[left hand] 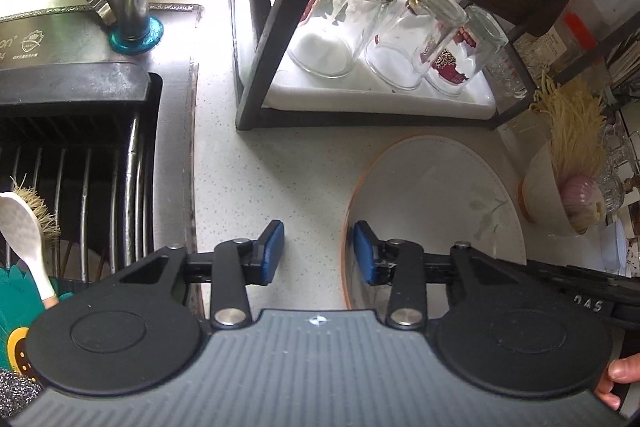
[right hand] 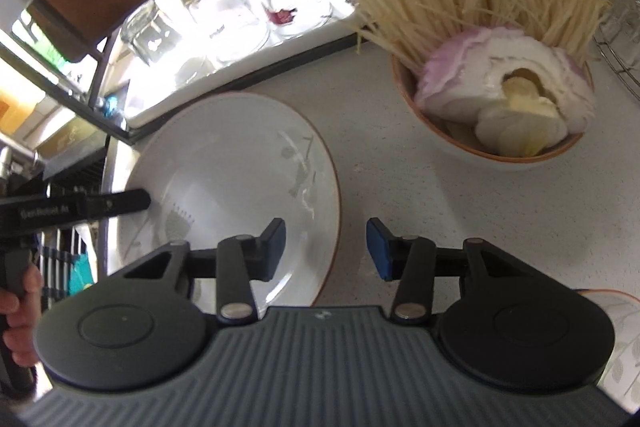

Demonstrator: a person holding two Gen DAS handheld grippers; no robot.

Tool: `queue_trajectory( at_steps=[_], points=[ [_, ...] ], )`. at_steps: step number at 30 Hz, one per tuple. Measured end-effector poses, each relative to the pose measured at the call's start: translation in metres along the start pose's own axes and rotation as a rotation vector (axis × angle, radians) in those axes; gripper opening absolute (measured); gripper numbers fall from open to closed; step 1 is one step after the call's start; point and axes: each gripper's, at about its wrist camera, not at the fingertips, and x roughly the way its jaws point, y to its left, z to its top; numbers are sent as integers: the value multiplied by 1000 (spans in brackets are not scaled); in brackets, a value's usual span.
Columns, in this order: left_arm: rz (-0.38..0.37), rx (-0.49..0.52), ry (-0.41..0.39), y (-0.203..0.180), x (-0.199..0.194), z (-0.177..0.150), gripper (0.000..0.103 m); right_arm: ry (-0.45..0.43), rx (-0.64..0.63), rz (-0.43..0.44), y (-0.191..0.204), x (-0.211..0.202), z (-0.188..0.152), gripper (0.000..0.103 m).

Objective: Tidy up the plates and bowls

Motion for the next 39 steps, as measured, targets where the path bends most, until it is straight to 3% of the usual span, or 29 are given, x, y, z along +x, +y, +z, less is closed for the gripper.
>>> queue_trajectory(
  at_steps=[6, 13, 25, 39],
  points=[
    [-7, 18, -20, -6, 0, -3, 30, 13, -18, 18, 3, 5, -2, 29],
    [-15, -5, -32, -10, -2, -5, 10, 5, -29, 33, 1, 6, -1, 26],
    [28, 18, -18, -18, -15, -8, 7, -16, -46, 47, -2, -5, -4, 17],
    [-2, 74, -70, -59, -61, -15, 6, -109, 10, 64, -20, -57, -22, 17]
  ],
)
